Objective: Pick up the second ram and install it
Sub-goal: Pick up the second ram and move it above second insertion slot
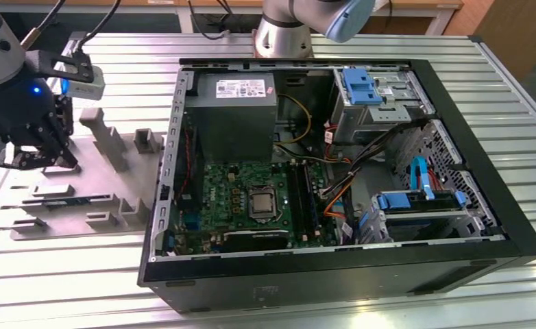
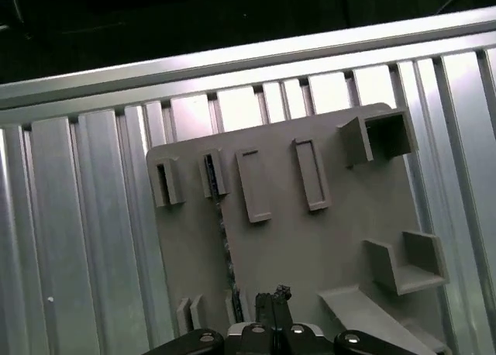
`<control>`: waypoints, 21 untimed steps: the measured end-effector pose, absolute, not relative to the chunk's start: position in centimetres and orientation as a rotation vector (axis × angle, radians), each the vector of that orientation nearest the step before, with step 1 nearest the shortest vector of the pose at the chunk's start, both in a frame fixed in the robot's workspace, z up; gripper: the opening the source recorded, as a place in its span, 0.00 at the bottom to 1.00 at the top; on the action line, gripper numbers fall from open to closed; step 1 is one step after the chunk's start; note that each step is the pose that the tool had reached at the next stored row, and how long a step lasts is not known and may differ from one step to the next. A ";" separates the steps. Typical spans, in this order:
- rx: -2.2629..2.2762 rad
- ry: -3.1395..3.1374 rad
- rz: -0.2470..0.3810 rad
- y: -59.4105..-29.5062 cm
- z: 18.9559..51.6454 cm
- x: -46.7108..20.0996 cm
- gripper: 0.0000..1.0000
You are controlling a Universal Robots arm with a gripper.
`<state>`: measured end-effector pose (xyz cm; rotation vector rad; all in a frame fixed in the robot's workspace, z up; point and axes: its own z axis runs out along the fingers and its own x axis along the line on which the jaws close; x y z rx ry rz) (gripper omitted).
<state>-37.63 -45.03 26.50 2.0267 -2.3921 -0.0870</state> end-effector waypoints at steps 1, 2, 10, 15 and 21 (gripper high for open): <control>2.048 -2.373 -0.087 -45.0 26.4 -37.6 0.11; 2.069 -2.354 -0.087 -45.0 26.4 -37.6 0.11; 2.195 -2.231 -0.085 -45.0 26.0 -37.6 0.11; 2.195 -2.231 -0.085 -45.2 25.8 -38.0 0.11; 2.195 -2.231 -0.085 -45.7 25.2 -38.8 0.11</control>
